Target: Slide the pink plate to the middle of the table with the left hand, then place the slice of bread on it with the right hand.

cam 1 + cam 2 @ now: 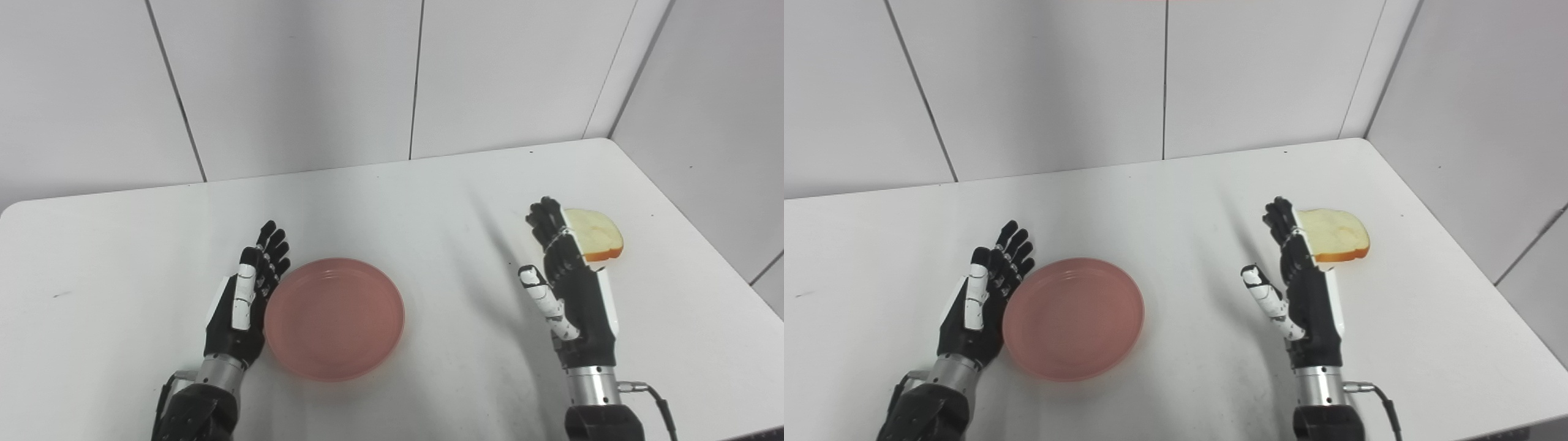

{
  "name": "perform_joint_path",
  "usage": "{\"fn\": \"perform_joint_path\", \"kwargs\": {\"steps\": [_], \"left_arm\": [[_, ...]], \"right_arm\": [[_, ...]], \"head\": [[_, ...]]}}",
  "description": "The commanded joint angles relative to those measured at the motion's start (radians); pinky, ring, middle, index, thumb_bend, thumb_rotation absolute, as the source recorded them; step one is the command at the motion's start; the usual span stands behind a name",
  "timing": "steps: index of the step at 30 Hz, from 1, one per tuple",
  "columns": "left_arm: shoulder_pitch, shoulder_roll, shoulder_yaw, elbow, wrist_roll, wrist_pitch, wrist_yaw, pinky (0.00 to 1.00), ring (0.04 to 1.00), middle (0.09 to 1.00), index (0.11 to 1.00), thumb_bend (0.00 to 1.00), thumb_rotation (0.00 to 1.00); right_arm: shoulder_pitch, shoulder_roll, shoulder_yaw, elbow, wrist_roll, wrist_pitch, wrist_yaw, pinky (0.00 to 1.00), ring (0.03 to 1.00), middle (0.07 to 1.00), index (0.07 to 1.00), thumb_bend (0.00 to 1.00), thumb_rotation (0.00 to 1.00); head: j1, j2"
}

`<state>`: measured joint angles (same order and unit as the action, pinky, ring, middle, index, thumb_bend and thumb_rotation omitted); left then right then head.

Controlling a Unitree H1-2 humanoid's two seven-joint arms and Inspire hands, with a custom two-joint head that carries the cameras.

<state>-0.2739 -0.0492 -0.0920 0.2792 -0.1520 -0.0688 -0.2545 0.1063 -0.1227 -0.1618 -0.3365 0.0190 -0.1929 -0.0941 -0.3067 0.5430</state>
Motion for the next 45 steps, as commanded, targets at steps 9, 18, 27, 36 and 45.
{"fn": "perform_joint_path", "kwargs": {"steps": [9,18,27,36,45], "left_arm": [[0.032,0.015,0.005,0.087,-0.004,-0.066,-0.018,1.00,0.989,0.991,0.979,0.77,1.00],[0.019,0.048,0.039,0.150,-0.044,-0.083,-0.052,1.00,0.987,0.981,0.975,0.77,1.00],[0.014,0.053,0.054,0.182,-0.054,-0.113,-0.063,0.96,0.967,0.965,0.960,0.79,0.97],[0.014,0.055,0.053,0.189,-0.050,-0.115,-0.067,0.97,0.965,0.963,0.959,0.78,0.97],[0.009,0.048,0.050,0.211,-0.045,-0.131,-0.070,0.97,0.963,0.965,0.958,0.77,0.98]], "right_arm": [[-0.064,-0.155,-0.109,-0.117,-0.035,0.177,0.022,0.89,0.881,0.872,0.889,0.68,0.52],[-0.112,-0.310,-0.142,-0.137,-0.100,0.344,0.093,0.82,0.855,0.871,0.889,0.72,0.47],[-0.176,-0.562,-0.163,-0.060,-0.067,0.406,0.264,0.84,0.894,0.914,0.922,0.74,0.36],[-0.250,-0.726,-0.132,0.038,-0.088,0.410,0.373,0.87,0.943,0.930,0.911,0.77,0.19],[-0.334,-0.821,-0.063,0.114,-0.136,0.453,0.470,0.91,0.968,0.938,0.912,0.84,0.17]], "head": [[-0.093,-0.035],[-0.192,-0.063],[-0.202,-0.072],[-0.205,-0.084],[-0.205,-0.095]]}}
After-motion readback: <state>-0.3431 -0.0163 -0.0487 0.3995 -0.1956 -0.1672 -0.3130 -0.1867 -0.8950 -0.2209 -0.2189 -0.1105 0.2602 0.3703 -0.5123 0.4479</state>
